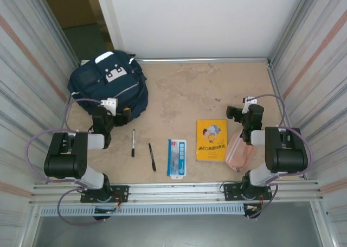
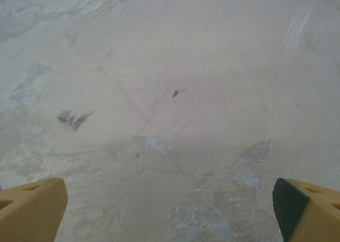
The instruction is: Pack the student bag
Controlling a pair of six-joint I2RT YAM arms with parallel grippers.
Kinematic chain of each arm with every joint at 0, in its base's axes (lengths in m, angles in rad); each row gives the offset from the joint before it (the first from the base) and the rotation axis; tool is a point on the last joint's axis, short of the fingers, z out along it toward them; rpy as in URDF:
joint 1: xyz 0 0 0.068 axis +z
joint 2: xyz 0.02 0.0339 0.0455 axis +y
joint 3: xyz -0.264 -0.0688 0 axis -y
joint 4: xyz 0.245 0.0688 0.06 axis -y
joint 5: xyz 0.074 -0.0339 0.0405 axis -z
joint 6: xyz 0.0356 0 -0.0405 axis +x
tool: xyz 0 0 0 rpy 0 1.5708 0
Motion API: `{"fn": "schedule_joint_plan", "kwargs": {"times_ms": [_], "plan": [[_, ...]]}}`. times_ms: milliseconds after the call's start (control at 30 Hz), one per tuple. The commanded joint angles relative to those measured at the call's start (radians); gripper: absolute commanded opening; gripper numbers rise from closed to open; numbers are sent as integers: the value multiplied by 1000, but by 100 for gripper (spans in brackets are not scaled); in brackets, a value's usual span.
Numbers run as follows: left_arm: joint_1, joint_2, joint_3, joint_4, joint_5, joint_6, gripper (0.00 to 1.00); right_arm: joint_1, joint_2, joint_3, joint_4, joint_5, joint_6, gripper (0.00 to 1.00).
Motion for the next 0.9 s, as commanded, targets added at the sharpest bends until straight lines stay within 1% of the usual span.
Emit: {"fn": "schedule_joint_plan", "kwargs": {"times_ms": [0,133,300,867], "plan": [[-1,-2,12,6,-12,13,99,2,-10,9,7,-1,7,99],[2,-1,12,5,-6,13,99,2,-9,9,7,-1,7,99],[31,0,13,5,54,-3,99,2,-9,9,7,-1,8,99],[28,-1,12,5,47,-4,99,-3,-9,10,5,-10,11,99]]}}
